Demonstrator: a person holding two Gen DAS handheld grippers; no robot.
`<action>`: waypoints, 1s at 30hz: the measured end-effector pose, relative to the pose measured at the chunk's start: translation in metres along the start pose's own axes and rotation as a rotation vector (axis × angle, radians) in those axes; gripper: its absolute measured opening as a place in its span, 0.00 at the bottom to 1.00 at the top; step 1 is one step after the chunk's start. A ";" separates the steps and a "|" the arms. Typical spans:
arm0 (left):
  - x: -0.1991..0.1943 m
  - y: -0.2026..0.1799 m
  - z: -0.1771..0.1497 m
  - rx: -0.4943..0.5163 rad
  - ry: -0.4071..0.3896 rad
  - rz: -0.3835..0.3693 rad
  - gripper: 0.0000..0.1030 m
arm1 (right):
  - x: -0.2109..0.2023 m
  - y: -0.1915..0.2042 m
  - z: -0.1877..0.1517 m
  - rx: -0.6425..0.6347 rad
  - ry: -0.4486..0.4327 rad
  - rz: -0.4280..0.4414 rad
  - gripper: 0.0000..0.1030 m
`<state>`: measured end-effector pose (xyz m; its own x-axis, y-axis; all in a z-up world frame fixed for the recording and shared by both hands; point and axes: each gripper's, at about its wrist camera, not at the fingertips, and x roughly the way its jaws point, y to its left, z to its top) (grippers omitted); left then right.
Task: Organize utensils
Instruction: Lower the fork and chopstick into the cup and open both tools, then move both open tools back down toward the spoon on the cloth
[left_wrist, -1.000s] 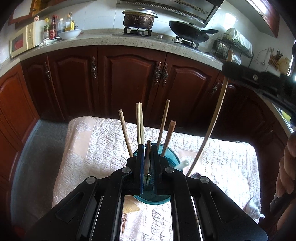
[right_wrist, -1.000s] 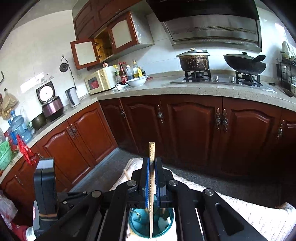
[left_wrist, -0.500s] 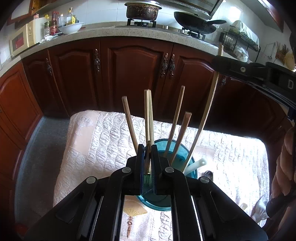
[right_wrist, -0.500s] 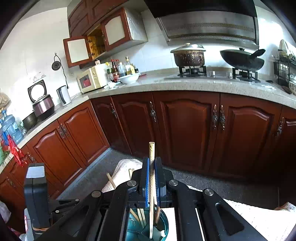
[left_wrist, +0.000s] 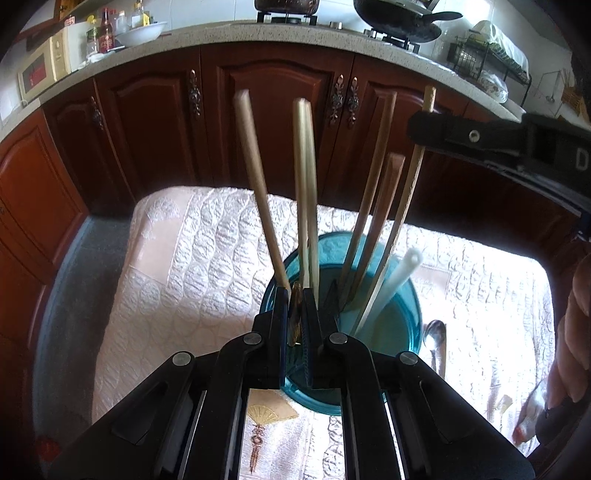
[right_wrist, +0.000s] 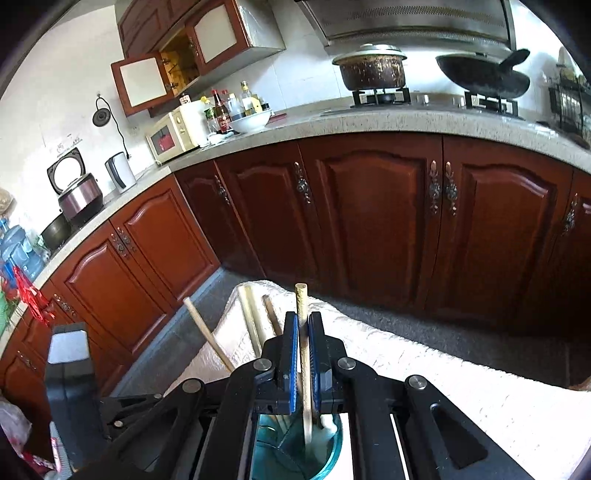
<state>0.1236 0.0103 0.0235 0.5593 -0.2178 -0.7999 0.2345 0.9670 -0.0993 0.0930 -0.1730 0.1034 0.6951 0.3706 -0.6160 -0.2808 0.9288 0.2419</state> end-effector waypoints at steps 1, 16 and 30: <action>0.002 0.000 -0.001 -0.002 0.003 0.001 0.05 | 0.001 0.000 0.000 -0.004 0.005 -0.003 0.05; 0.004 0.007 -0.007 -0.040 0.013 -0.021 0.12 | 0.005 -0.005 -0.002 0.026 0.053 0.041 0.10; -0.024 0.005 -0.019 -0.049 -0.022 -0.027 0.34 | -0.015 -0.015 -0.025 0.057 0.058 0.034 0.33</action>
<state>0.0965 0.0230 0.0307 0.5704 -0.2466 -0.7835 0.2110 0.9658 -0.1504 0.0703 -0.1923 0.0906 0.6454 0.4029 -0.6489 -0.2648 0.9149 0.3047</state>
